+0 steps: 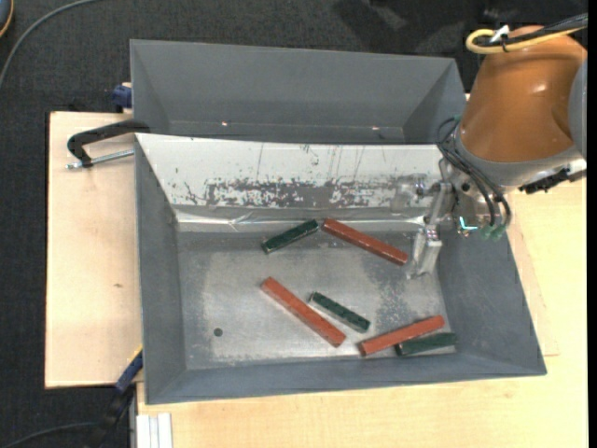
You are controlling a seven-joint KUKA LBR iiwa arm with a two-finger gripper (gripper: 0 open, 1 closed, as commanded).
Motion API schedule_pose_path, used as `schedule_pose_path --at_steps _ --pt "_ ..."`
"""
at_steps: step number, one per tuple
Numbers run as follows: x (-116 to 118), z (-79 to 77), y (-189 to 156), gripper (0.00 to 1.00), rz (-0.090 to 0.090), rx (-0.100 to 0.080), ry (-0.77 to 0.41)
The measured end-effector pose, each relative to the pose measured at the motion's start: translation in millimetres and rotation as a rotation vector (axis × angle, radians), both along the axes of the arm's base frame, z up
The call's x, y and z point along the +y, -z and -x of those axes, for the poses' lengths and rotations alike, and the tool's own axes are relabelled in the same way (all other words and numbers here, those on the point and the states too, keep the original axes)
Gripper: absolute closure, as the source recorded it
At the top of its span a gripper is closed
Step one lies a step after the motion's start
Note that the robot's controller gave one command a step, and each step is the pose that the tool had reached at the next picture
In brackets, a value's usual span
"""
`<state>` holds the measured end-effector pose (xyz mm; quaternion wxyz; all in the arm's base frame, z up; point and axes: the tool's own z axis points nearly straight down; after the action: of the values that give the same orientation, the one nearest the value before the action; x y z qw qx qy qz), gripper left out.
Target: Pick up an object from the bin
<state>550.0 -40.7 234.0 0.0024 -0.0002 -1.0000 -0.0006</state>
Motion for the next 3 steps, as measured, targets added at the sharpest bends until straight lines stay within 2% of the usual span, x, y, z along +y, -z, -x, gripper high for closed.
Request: schedule_pose_path --at_steps 1,2,3 --pt "-73.7 -39.4 136.2 0.0 0.001 -0.001 0.039" --pt "-39.8 -52.1 164.0 0.0 -0.001 -0.003 0.304" --pt "-41.2 -52.4 163.0 1.0 0.001 -0.005 0.305"
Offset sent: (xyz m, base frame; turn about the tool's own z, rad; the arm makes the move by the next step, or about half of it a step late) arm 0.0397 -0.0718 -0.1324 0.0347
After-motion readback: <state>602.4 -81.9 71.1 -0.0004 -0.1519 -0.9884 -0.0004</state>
